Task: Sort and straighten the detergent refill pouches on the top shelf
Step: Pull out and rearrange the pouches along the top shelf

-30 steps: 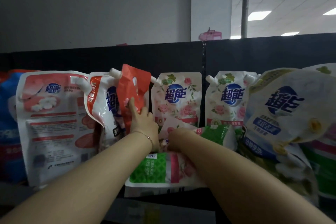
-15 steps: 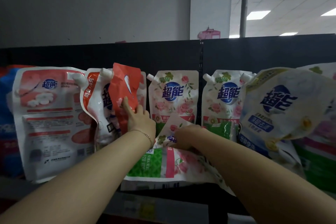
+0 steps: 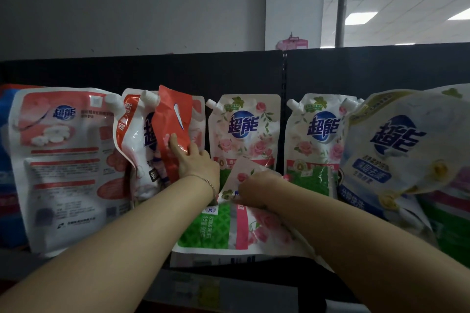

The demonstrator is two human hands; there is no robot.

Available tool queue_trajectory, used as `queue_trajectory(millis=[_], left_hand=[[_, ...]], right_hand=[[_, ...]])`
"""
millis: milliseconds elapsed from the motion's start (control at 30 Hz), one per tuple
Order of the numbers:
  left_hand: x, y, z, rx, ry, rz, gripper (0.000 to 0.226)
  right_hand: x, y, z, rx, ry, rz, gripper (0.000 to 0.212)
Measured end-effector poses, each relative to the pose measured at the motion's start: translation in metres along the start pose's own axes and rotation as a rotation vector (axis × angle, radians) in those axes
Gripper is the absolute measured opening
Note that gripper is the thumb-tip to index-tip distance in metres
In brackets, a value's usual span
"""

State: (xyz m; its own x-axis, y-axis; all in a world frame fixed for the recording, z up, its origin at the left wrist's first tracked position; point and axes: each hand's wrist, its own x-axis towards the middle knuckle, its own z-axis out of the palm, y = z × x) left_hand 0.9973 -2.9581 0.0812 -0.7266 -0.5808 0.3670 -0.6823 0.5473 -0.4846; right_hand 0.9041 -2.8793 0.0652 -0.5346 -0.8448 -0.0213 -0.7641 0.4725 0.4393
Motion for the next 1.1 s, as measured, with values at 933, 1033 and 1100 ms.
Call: queue_trajectory(millis=[933, 1033, 1100], left_hand=[[-0.049, -0.015, -0.013, -0.957, -0.2, 0.719, 0.049], [-0.061, -0.012, -0.009, -0.938, -0.223, 0.71, 0.068], [-0.07, -0.008, -0.01, -0.928, -0.179, 0.709, 0.073]], right_hand=[[-0.021, 0.025, -0.017, 1.431, 0.99, 0.536, 0.028], [-0.031, 0.038, -0.016, 1.494, 0.776, 0.461, 0.036], [-0.041, 0.043, -0.01, 1.426, 0.639, 0.426, 0.041]])
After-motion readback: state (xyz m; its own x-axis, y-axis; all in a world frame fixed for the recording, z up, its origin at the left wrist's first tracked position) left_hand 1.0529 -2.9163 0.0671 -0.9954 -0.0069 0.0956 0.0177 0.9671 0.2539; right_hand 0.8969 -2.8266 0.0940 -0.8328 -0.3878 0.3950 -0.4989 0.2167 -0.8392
